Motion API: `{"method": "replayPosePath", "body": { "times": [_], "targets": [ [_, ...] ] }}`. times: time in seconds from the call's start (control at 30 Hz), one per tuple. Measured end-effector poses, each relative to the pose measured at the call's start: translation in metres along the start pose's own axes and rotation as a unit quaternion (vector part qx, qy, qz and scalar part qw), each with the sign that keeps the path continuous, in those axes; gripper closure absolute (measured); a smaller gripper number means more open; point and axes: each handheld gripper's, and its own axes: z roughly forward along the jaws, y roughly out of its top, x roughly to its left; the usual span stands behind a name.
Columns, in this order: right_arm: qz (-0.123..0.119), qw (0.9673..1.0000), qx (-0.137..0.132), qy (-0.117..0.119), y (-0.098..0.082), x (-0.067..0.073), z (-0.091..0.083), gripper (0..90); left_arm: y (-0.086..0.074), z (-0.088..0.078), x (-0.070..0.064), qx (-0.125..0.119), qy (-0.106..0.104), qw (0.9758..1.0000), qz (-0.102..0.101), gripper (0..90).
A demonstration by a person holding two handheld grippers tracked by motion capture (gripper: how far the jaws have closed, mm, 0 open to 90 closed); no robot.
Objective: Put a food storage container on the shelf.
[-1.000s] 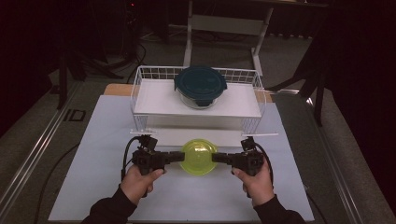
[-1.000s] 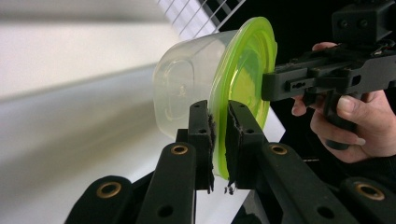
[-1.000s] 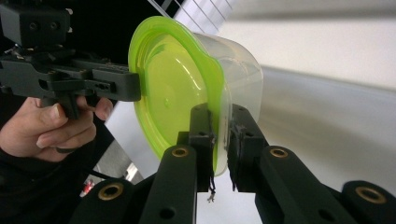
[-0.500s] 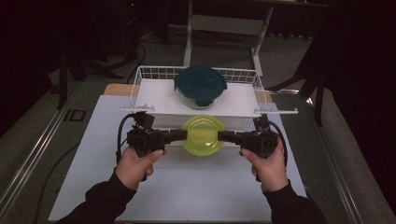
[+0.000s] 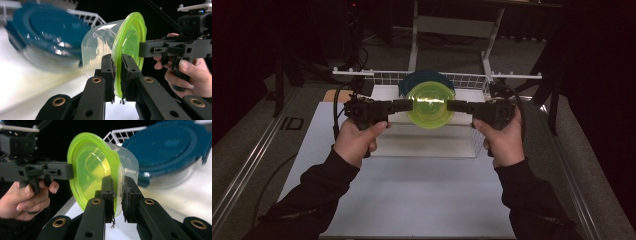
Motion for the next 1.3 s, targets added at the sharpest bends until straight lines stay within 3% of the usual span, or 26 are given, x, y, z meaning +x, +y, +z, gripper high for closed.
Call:
{"method": "replayPosePath", "body": {
  "times": [0.17, 0.2, 0.4, 0.6, 0.73, 0.87, 0.93, 1.03, 1.3],
  "targets": [
    [-0.001, 1.0, -0.007, -0.002, 0.016, 0.0, 0.001, 80.9, 0.021, 0.002, 0.003, 0.0, 0.006, 1.0, 0.0, 82.7],
    [-0.001, 0.9999, -0.008, -0.014, 0.025, -0.001, 0.004, 80.8, 0.027, 0.005, 0.006, 0.005, 0.01, 0.9999, -0.003, 82.6],
    [0.014, 0.9995, -0.006, -0.027, 0.036, -0.012, 0.015, 80.6, 0.038, 0.016, 0.021, 0.013, 0.009, 0.9997, -0.019, 82.5],
    [0.027, 0.9988, 0.001, -0.042, 0.043, -0.022, 0.023, 80.5, 0.042, 0.027, 0.034, 0.016, 0.006, 0.9992, -0.037, 82.3],
    [0.043, 0.9984, 0.007, -0.035, 0.047, -0.029, 0.026, 80.4, 0.044, 0.031, 0.041, 0.012, -0.001, 0.9986, -0.051, 81.9],
    [0.049, 0.998, 0.009, -0.04, 0.052, -0.03, 0.029, 79.8, 0.046, 0.035, 0.044, 0.004, 0.003, 0.9989, -0.046, 80.1],
    [0.052, 0.9976, 0.016, -0.042, 0.056, -0.031, 0.03, 79.2, 0.046, 0.038, 0.049, 0.005, -0.008, 0.9983, -0.058, 77.9],
    [0.066, 0.9965, 0.02, -0.047, 0.061, -0.036, 0.033, 77.6, 0.045, 0.044, 0.053, 0.001, -0.014, 0.9982, -0.058, 69.6],
    [0.089, 0.9948, 0.011, -0.05, 0.067, -0.045, 0.04, 68.7, 0.045, 0.053, 0.06, -0.011, -0.012, 0.9975, -0.069, 61.1]
  ]
}}
